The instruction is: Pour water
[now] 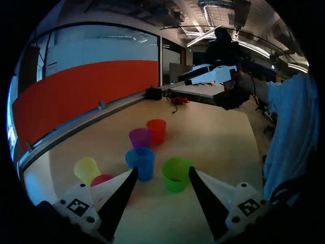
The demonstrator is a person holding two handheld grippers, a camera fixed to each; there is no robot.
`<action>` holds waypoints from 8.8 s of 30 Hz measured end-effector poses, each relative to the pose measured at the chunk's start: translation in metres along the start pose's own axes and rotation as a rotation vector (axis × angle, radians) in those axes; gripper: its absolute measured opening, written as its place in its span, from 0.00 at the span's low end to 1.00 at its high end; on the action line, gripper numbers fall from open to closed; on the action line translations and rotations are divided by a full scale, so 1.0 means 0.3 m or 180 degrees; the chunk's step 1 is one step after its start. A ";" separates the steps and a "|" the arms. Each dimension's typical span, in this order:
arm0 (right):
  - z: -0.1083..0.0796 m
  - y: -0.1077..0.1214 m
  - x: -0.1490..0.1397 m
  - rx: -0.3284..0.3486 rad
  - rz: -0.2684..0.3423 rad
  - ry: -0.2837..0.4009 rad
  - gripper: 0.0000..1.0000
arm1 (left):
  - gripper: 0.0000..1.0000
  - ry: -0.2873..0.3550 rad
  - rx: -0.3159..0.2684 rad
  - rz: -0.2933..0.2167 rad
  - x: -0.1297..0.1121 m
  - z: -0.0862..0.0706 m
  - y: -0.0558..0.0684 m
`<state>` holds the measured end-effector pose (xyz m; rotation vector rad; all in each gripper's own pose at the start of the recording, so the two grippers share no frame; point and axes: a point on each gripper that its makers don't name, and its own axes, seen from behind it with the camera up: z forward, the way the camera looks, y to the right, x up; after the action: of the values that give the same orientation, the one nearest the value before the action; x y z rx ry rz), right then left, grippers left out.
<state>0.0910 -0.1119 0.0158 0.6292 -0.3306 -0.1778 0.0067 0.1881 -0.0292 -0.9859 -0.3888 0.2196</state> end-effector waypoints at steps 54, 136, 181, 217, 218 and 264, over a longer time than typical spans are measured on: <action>0.058 0.050 -0.017 -0.0034 -0.0026 -0.0090 1.00 | 0.92 -0.0388 -0.0378 -0.0036 -0.183 0.307 0.132; 0.237 -0.169 -0.143 0.0551 -0.0170 -0.0243 1.00 | 0.88 0.0703 0.0609 -0.0068 0.304 -0.113 -0.205; 0.499 -0.408 -0.400 0.1121 -0.0491 -0.0716 1.00 | 0.88 0.0901 0.0815 -0.0088 0.362 -0.186 -0.277; 0.622 -0.445 -0.430 0.1036 -0.0380 -0.0713 0.90 | 0.88 0.0893 0.0830 -0.0083 0.344 -0.209 -0.263; 0.621 -0.445 -0.430 0.1034 -0.0374 -0.0710 0.90 | 0.87 0.0893 0.0829 -0.0084 0.344 -0.209 -0.262; 0.348 -0.327 0.034 0.0762 -0.0263 0.0501 0.89 | 0.87 0.0965 0.0566 -0.0165 0.335 -0.121 -0.166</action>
<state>0.0574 -0.2495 0.0384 0.8891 -0.1749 -0.1680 0.1136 0.1690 0.0170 -0.8171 -0.1147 0.0544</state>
